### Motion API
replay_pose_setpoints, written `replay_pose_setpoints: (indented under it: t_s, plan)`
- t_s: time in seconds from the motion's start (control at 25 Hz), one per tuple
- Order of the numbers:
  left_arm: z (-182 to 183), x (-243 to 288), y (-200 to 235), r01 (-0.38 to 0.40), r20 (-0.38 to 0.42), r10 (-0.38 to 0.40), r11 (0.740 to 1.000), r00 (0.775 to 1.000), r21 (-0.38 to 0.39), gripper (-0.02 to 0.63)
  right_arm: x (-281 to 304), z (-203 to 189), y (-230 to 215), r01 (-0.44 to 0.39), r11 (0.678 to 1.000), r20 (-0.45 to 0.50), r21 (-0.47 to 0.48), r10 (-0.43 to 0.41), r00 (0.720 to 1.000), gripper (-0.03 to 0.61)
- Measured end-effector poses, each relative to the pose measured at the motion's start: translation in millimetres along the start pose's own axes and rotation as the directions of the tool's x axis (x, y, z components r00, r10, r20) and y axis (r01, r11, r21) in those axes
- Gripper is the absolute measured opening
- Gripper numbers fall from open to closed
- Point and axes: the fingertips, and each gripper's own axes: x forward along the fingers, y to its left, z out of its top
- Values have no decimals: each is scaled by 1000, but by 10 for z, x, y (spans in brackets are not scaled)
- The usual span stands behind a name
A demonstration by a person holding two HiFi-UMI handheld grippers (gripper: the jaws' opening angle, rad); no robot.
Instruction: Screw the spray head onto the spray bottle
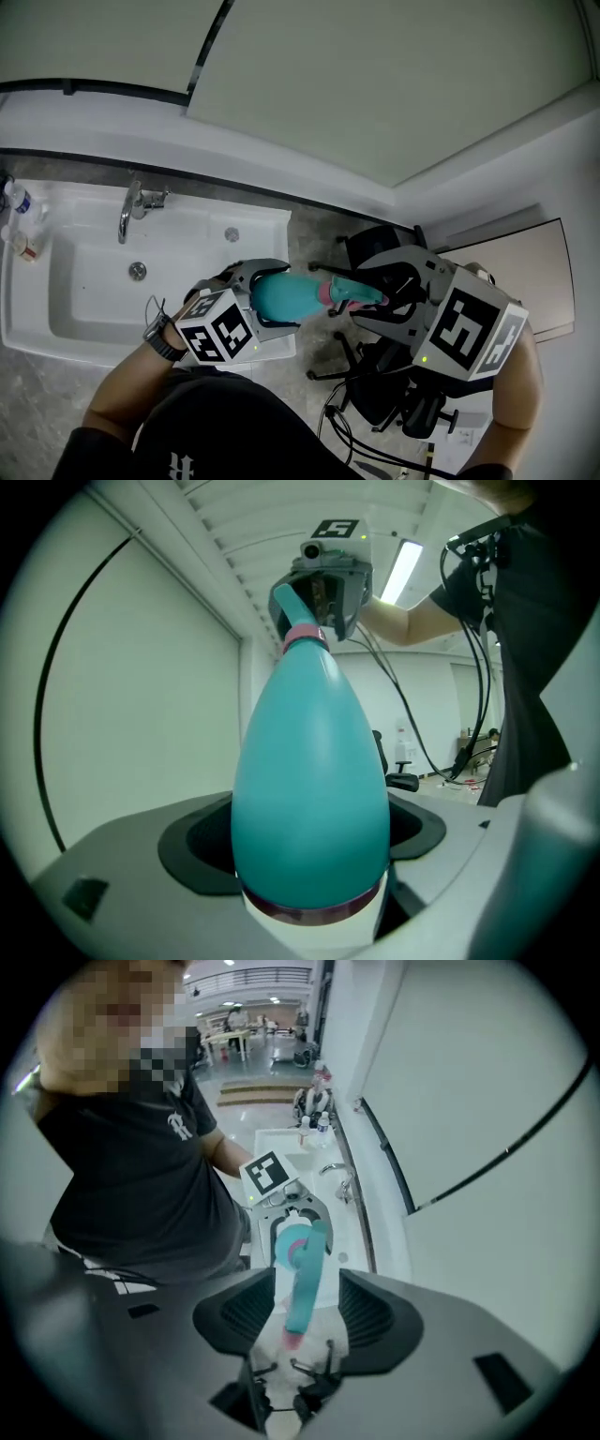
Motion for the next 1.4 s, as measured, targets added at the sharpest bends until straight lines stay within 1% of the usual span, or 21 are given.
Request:
replay_pose_setpoints:
  t_s: [0.04, 0.16, 0.28, 0.36, 0.44, 0.48, 0.52, 0.6, 0.64, 0.68, 0.72, 0.76, 0.8, 0.84, 0.88, 0.92, 0.96, 1.04, 1.08, 1.16, 1.4]
  plan:
    - [4, 7, -19, 12, -6, -12, 1000, 1000, 13, 425, 28, 0, -7, 4, 999, 3, -34, -4, 1000, 186]
    - [31, 22, -66, 40, -18, -40, 999, 999, 34, 426, 87, 93, 66, -22, 993, 53, -112, 28, 998, 186]
    - [102, 12, -98, 64, -6, -64, 998, 998, 19, 426, 133, 166, 119, 19, 982, 84, -187, -4, 996, 184]
    - [118, 7, -116, 80, 2, -80, 997, 997, 10, 426, 175, 156, 128, 36, 976, 71, -216, -21, 997, 184]
    - [110, 4, -131, 96, 9, -96, 995, 995, 3, 426, 211, 151, 136, 30, 972, 61, -233, -17, 998, 184]
    - [103, 5, -137, 102, 12, -102, 995, 995, 1, 426, 222, 155, 139, 20, 973, 58, -231, -7, 998, 142]
    - [98, 6, -138, 103, 13, -104, 995, 995, 1, 426, 229, 158, 138, 7, 975, 53, -222, 5, 999, 136]
    - [80, 17, -104, 74, -2, -74, 997, 997, 13, 426, 253, 136, 115, -16, 985, 22, -172, 20, 1000, 133]
    - [57, 25, -59, 35, -27, -34, 999, 999, 29, 426, 275, 107, 90, -23, 992, -5, -121, 22, 1000, 133]
    - [25, 32, 7, -23, -67, 27, 998, 997, 55, 426, 307, 64, 56, -23, 999, -37, -48, 21, 999, 132]
    - [-15, 35, 88, -96, -119, 107, 991, 987, 95, 426, 345, 8, 20, -17, 999, -73, 42, 20, 997, 132]
    - [-56, 33, 174, -170, -173, 194, 975, 966, 147, 426, 387, -52, -16, -8, 990, -108, 138, 23, 994, 132]
    - [-96, 28, 246, -231, -217, 271, 953, 938, 196, 426, 430, -105, -48, -2, 974, -134, 228, 33, 990, 132]
    - [-135, 30, 288, -268, -246, 321, 937, 915, 227, 426, 473, -146, -72, 0, 952, -149, 307, 48, 988, 132]
    - [-173, 44, 289, -277, -257, 332, 933, 907, 228, 426, 513, -174, -87, -4, 929, -152, 371, 64, 986, 132]
    - [-204, 71, 251, -262, -254, 307, 945, 917, 197, 426, 545, -189, -93, -12, 909, -144, 416, 79, 986, 132]
    - [-222, 104, 189, -229, -235, 259, 962, 937, 146, 426, 564, -189, -90, -23, 896, -128, 444, 88, 988, 132]
    - [-212, 153, 75, -158, -170, 165, 986, 972, 53, 426, 549, -150, -58, -50, 886, -81, 462, 98, 992, 133]
    - [-197, 164, 43, -135, -138, 137, 991, 981, 24, 426, 519, -125, -38, -61, 887, -59, 459, 99, 993, 133]
    - [-168, 164, 22, -113, -98, 112, 994, 989, -8, 426, 443, -105, -19, -71, 894, -32, 443, 95, 995, 133]
    - [-36, 167, -32, -73, -15, 73, 995, 997, -61, 426, 165, -118, 36, -92, 932, 7, 350, 96, 995, 133]
